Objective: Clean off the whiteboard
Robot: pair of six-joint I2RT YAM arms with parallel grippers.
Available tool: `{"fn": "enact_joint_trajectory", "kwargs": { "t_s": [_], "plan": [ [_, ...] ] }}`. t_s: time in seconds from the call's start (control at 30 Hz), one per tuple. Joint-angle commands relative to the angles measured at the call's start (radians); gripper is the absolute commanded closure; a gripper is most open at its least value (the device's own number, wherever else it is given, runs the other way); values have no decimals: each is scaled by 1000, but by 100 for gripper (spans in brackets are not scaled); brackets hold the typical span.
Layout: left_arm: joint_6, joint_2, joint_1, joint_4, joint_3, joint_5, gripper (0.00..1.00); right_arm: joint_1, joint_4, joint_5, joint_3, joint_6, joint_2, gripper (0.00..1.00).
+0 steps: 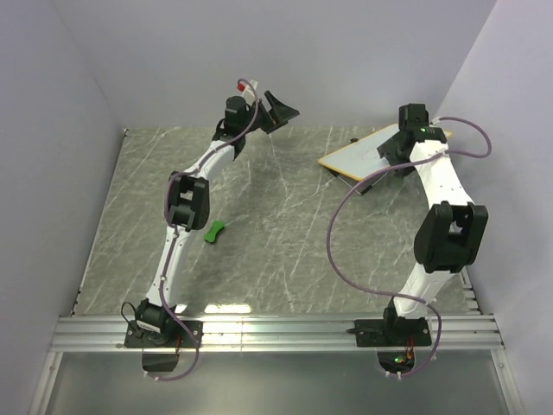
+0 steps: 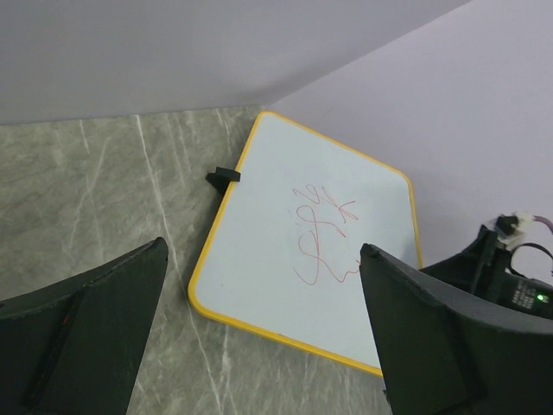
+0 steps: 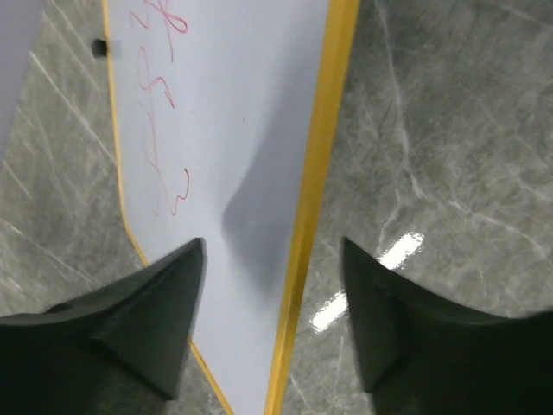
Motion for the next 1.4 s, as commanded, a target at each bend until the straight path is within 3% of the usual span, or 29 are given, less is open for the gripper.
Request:
{"fn": "enact_joint_trajectory", "kwargs": {
  "t_s": [0.0,0.1,0.2,0.3,0.37,0.73,1.03,1.37],
  "plan": [
    [39,-27,-29,1,46,-7,1,1,123,-60,-16,-14,45,33],
    [45,-22,-44,-2,50,-13,1,-1,114,-77,26,-37,93,61],
    [44,-13,-56,1,48,-18,1,1,105,-66,63,-60,105,79],
    [52,-5,-70,0,45,-30,1,-1,82,-43,85,-85,84,95],
    [56,-1,-84,3,37,-56,0,-2,70,-22,82,-99,56,100],
    [107,51,-190,50,19,-185,1,-18,45,44,16,-123,-206,100],
    [116,39,-204,37,8,-199,1,-39,47,-8,168,-148,-269,100],
    [165,-2,-199,-43,-4,-210,1,-48,14,24,42,-275,-390,100]
  ]
}}
